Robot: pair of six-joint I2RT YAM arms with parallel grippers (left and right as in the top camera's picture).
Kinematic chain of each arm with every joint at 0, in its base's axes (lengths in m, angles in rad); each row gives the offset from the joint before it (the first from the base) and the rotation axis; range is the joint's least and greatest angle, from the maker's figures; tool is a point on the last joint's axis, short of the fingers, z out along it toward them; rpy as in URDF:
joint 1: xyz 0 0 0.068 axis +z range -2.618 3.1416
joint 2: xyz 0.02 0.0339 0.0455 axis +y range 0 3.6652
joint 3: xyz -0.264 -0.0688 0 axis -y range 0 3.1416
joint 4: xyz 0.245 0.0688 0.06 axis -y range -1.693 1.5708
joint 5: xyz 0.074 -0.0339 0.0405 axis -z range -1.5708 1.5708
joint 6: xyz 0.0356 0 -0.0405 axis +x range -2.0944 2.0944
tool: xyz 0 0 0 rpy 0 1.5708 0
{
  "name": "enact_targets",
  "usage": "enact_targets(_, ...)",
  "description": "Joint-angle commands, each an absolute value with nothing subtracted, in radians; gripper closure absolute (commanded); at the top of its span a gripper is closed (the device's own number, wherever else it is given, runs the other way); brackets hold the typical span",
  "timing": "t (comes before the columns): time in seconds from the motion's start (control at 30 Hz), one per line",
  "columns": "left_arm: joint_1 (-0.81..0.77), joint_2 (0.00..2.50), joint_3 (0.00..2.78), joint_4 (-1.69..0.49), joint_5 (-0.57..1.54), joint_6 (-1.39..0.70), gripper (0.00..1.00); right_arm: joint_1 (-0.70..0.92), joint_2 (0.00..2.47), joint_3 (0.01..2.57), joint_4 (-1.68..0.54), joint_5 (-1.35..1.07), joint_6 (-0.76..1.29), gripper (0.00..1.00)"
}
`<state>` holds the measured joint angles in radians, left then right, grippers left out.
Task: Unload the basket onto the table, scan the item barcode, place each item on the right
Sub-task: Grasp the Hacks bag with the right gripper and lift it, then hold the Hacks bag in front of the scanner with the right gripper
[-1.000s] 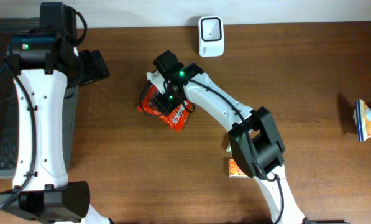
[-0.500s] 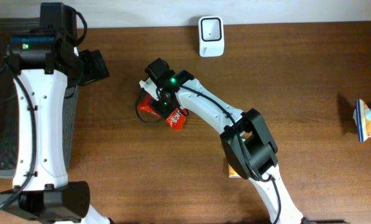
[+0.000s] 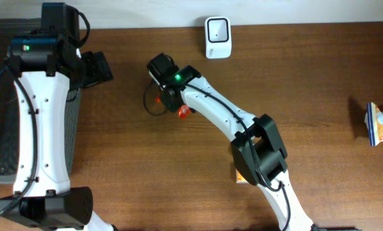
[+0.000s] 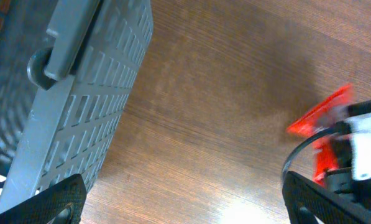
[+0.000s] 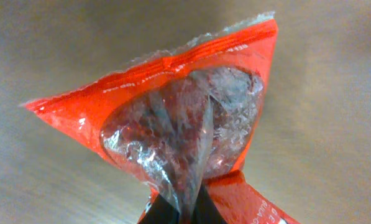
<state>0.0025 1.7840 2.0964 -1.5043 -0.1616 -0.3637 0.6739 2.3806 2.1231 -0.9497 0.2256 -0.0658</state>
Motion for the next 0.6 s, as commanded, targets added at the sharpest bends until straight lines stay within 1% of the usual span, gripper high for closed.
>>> enact_targets(0.0,0.008,1.774,2.108,-1.505,-0.162,-0.377,0.01,0.667,2.357,2.201,-0.912,0.619,0.039,0.96)
enact_targets(0.1,0.008,1.774,2.108,-1.505,-0.161,-0.378,0.01,0.625,2.357,2.201,-0.861,0.628,0.13,0.96)
enact_targets(0.33,0.008,1.774,2.069,-1.484,-0.15,-0.378,0.01,0.467,2.357,2.206,-0.65,0.34,0.162,0.96)
enact_targets(0.4,0.008,1.774,2.036,-1.462,-0.15,-0.378,0.01,0.424,2.357,2.206,-0.586,0.3,0.186,0.96)
enact_targets(0.5,0.008,1.774,1.998,-1.422,-0.147,-0.378,0.01,0.361,2.357,2.206,-0.514,0.287,0.298,0.96)
enact_targets(0.57,0.007,1.774,1.995,-1.41,-0.142,-0.378,0.01,0.339,2.362,2.205,-0.487,0.246,0.336,0.96)
